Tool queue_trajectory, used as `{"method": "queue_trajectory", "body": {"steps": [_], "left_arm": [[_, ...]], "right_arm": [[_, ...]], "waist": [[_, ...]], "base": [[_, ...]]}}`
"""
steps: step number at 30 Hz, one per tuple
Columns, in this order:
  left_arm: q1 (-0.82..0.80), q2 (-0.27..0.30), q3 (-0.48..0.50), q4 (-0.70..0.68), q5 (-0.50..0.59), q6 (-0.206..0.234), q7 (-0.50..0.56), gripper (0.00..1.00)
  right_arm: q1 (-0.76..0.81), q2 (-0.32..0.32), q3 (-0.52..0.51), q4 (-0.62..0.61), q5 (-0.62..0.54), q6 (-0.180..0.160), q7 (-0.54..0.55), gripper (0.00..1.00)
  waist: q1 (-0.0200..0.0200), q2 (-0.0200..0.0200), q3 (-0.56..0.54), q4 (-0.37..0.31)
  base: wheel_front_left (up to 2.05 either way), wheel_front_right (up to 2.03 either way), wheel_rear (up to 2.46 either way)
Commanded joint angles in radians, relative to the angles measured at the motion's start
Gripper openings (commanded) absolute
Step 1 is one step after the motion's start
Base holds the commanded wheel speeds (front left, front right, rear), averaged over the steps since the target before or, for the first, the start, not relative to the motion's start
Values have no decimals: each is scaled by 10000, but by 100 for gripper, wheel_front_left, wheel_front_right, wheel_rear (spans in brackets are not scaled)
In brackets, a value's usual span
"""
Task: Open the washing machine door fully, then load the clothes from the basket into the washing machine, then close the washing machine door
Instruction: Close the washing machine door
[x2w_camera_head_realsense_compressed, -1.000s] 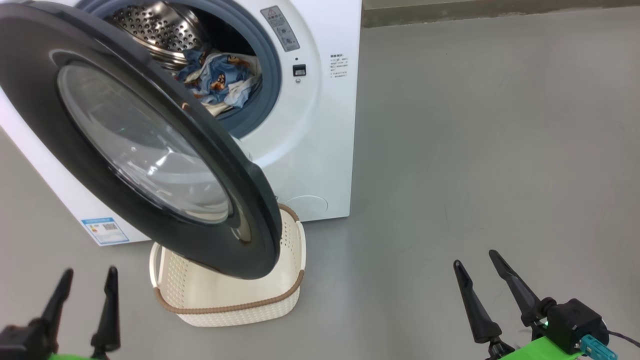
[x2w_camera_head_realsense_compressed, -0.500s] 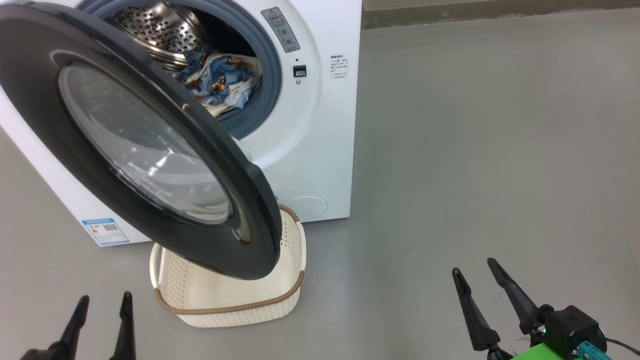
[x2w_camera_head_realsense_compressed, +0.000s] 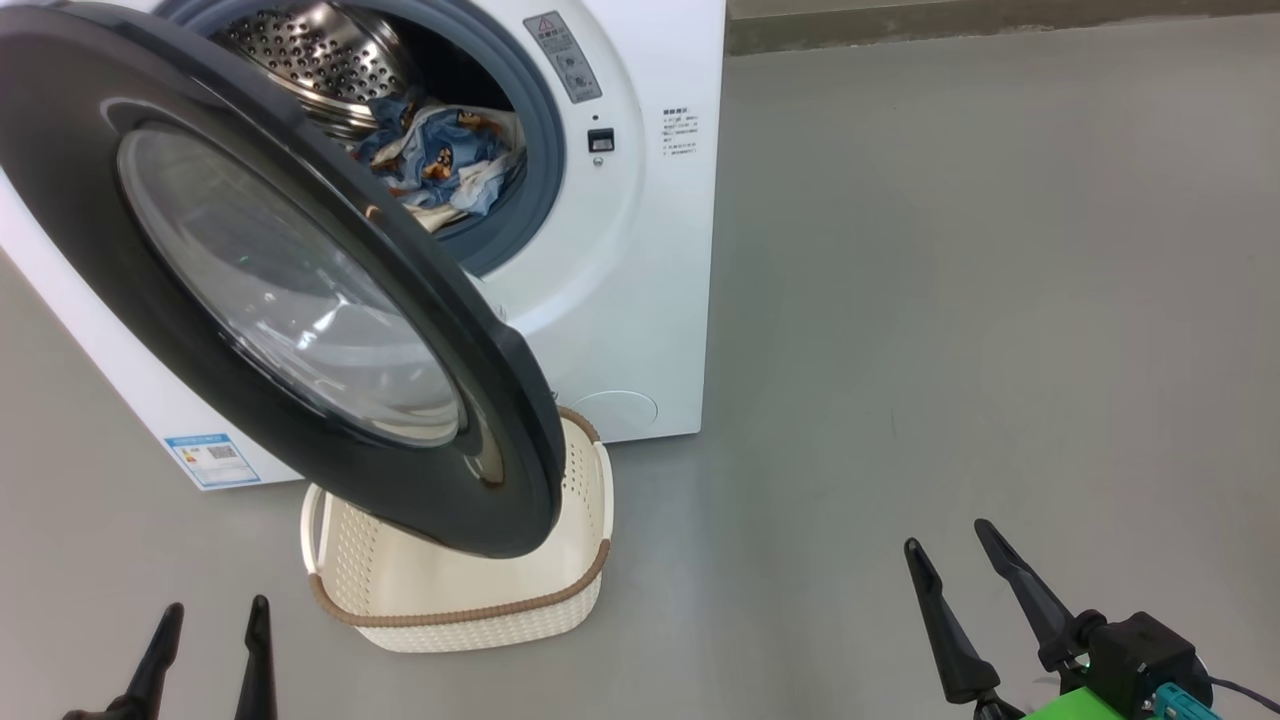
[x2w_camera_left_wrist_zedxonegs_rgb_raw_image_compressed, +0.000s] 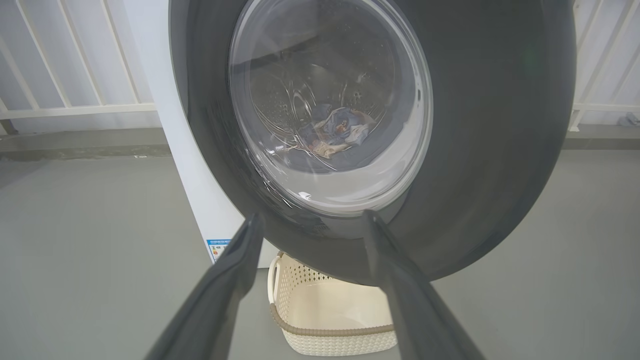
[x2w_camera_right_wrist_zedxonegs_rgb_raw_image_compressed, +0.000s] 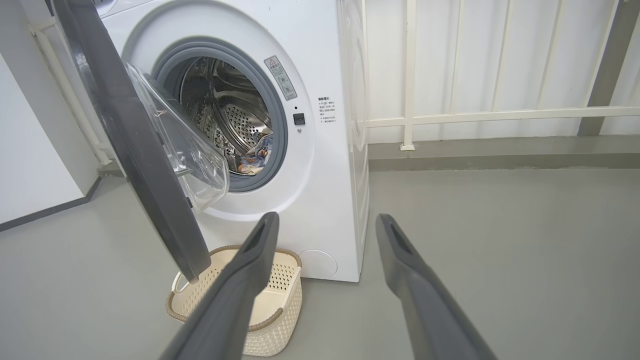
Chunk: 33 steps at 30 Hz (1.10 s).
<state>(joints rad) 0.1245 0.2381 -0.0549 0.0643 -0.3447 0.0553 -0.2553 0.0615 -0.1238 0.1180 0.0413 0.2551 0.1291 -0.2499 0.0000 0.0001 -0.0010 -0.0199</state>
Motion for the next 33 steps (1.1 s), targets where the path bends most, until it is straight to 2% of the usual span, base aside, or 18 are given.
{"method": "queue_trajectory", "body": {"steps": [1,21,22,23,24,25,26,33], "left_arm": [[-281,132,454,-228,100,-48,-64,100],[-275,-364,945,-189,531,-483,-64,100],[-276,-382,965,-191,547,-502,-64,100],[-277,-398,981,-188,563,-520,-64,100],[-282,-413,998,-185,582,-539,-64,100],[-289,-430,1016,-188,598,-559,-64,100],[-295,-450,1035,-188,607,-581,-64,100],[-334,-581,1135,-147,727,-742,-64,100]], "right_arm": [[-145,-23,203,-210,-66,16,-118,100],[-190,-12,123,-162,-47,16,-118,100],[-189,-6,109,-165,-54,16,-118,93],[-186,0,92,-167,-57,16,-118,53],[-183,3,79,-163,-64,16,-118,38],[-181,8,65,-161,-67,16,-118,10],[-180,15,52,-163,-71,16,-118,0],[-203,47,4,-166,-89,16,-118,0]], "waist": [[0,-1,-2,5],[0,-1,-7,12],[0,-1,-6,15],[0,-1,-4,16],[0,-1,-2,18],[0,-1,3,23],[0,-1,11,28],[0,-1,38,36]], "base": [[0,0,0],[0,0,0],[0,0,0],[0,0,0],[0,0,0],[0,0,0],[0,0,0],[0,0,0]]}}
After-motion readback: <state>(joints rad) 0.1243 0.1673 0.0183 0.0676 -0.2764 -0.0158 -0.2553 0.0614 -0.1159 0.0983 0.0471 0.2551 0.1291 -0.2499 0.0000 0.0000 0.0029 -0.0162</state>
